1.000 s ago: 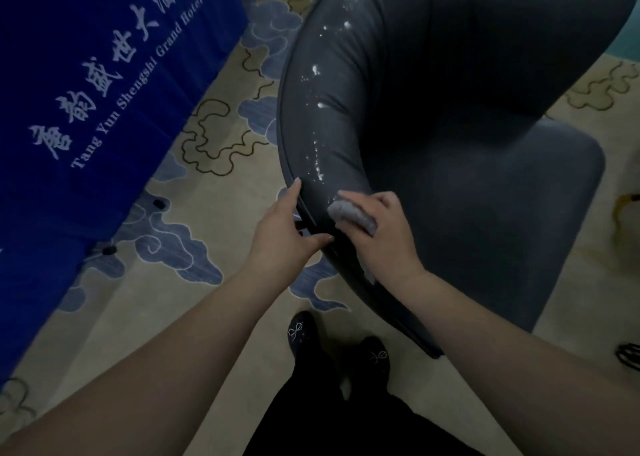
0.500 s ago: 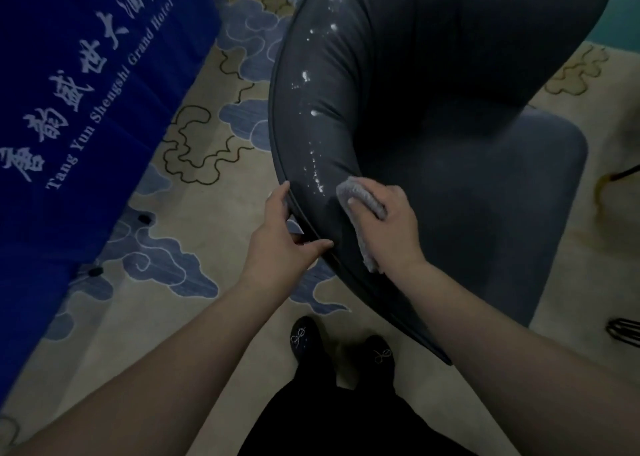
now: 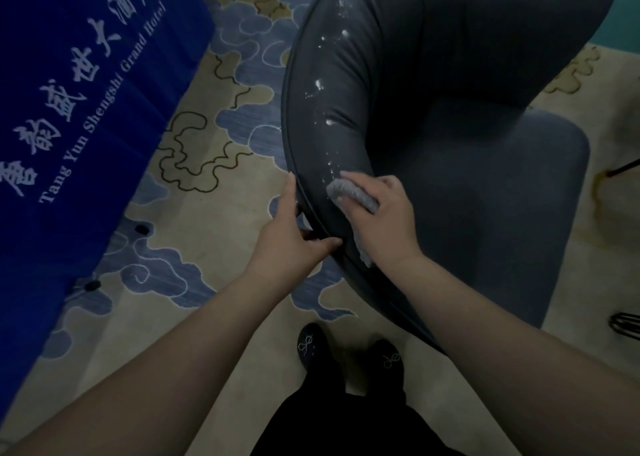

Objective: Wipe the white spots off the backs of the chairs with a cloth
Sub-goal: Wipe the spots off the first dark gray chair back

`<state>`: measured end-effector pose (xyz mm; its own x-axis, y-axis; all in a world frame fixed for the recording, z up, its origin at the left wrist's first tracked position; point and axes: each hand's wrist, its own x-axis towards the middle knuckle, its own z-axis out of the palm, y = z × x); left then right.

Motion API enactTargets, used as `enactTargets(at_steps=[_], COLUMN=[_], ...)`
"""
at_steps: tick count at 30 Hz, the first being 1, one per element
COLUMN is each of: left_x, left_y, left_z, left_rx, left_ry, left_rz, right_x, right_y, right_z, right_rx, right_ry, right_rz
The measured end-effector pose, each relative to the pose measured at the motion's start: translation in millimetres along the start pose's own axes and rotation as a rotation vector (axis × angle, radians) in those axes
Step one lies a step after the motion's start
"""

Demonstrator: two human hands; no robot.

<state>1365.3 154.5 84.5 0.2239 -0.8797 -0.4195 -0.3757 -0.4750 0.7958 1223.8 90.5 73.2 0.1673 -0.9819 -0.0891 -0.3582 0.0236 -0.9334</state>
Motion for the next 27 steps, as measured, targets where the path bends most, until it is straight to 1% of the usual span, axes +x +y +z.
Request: enactTargets(at_steps=[2,3,6,7,11,13,15,16,17,20,21,22,25,26,27], left_x=[3,5,10,11,16,17,18,19,20,23,25,26,30,32,32], left_y=[2,3,3,3,5,5,6,6,7,11,12,14,15,15,15], left_z=[-4,-7,-12,-13,-16,-18,-19,-19,-19,-21,-22,-24,-30,-31,-31], left_rx=[0.008,0.005,0.016,0.022,0.007,-0.009,-0.018,-0.017,-0.016,0.004,0.012,0.012,0.009,0.012,0.015], left_ry=[-0.016,-0.025,-0.049,-0.054,-0.061,-0.062,-0.061,-0.062,-0.064,-0.034,-0.033,-0.040,-0.053,-0.058,-0.064], left_rz=[0.011,0.018,0.026,0.026,0.026,0.032,0.033,0.034,0.033,0.038,0.038,0.035,0.022,0.021,0.022], right_x=[6,5,2,5,23,17,12,15,21,41,42,39,26,30,38], right_y=[-1,-1,-4,-4,-7,-6,-4,-4,-4,-8,-8,-7,-6,-6,-7], right_z=[2,2,4,5,7,6,7,8,10,13,13,12,12,13,15], right_rx=[0.043,0.048,-0.028,-0.049,0.017,-0.010,-0.058,-0.065,-0.060,0.009,0.022,0.008,-0.079,-0.097,-0.102], right_ry=[0.079,0.076,-0.039,-0.059,0.032,0.030,-0.046,-0.072,-0.066,0.055,0.074,0.063,-0.083,-0.095,-0.066], right_rz=[0.052,0.036,-0.085,-0.091,0.037,-0.030,-0.143,-0.155,-0.127,0.003,0.005,-0.030,-0.212,-0.232,-0.210])
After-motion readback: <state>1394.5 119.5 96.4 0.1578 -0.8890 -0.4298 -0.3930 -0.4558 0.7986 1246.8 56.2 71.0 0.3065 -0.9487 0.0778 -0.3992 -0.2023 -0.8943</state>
